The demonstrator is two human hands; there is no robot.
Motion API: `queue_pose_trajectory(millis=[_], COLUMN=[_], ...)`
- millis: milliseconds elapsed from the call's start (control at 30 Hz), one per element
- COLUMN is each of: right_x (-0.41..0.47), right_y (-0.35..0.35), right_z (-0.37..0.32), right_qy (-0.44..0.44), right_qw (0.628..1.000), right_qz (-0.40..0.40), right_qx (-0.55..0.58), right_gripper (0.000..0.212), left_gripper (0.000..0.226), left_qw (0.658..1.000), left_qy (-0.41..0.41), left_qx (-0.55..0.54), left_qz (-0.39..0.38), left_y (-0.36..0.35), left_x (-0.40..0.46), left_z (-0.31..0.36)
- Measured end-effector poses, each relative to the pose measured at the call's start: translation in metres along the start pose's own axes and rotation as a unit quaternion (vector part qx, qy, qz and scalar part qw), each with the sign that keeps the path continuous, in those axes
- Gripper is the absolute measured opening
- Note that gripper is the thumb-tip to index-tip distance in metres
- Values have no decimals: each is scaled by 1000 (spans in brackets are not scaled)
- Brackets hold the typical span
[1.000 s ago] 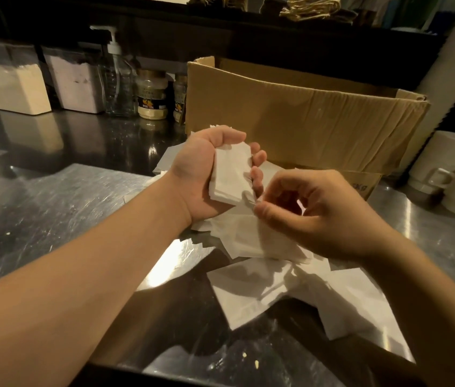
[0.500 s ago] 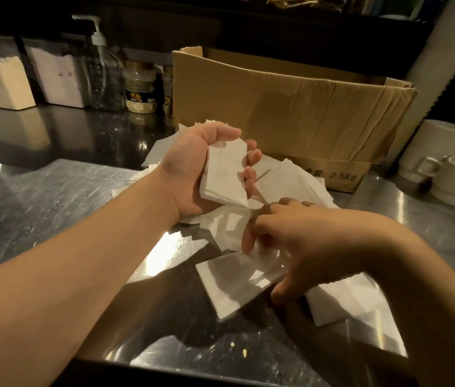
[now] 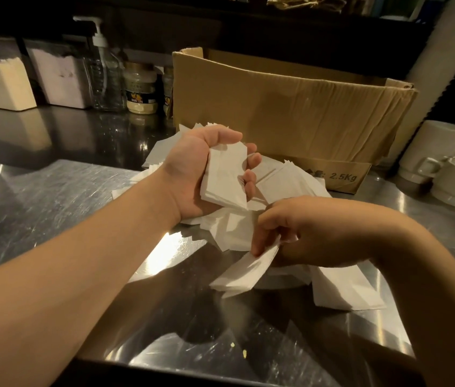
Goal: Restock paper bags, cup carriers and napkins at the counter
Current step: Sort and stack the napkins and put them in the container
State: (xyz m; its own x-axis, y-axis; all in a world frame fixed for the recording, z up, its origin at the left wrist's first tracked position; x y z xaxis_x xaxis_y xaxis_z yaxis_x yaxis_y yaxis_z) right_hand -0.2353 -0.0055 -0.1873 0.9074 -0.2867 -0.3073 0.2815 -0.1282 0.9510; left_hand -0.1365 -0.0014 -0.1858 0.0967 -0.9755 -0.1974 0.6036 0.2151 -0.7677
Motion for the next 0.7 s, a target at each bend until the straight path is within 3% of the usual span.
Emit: queue_pose_trajectory(millis=[300,467,600,700], right_x=[3,0,-10,-14], right_y=[10,24,45,57], right_z=[5,4,-2,6], right_qy=[-23,17,96,96], right_qw=[999,990,936,885], right_qz=[48,97,158,228], right_qx=[8,102,301,395], right_gripper=[22,23,17,13], left_gripper=[48,43,41,50], left_qw=[1000,1000,1000,999], left_qy=[-1,-11,-20,-35], left_qx=[-7,-5,-4,9], left_qz=[-1,11,12,3], left_y=[1,4,3,2], left_x=[1,-1,-3,-3], left_z=[1,3,5,8])
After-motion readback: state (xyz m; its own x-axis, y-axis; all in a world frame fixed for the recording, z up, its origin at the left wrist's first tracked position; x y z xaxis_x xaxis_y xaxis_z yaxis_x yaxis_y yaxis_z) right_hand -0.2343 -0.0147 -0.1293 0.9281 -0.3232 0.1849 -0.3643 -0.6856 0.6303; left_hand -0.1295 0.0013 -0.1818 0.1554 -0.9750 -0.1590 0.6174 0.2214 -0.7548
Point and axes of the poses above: each hand's wrist, its own x-axis towards the middle knuckle, its own y-axis out of the back of the hand, z = x × y, the point moved 10 cm from there along x, towards the middle knuckle, and after that the axes turned 15 degrees about -x, right-handed, at the moved point
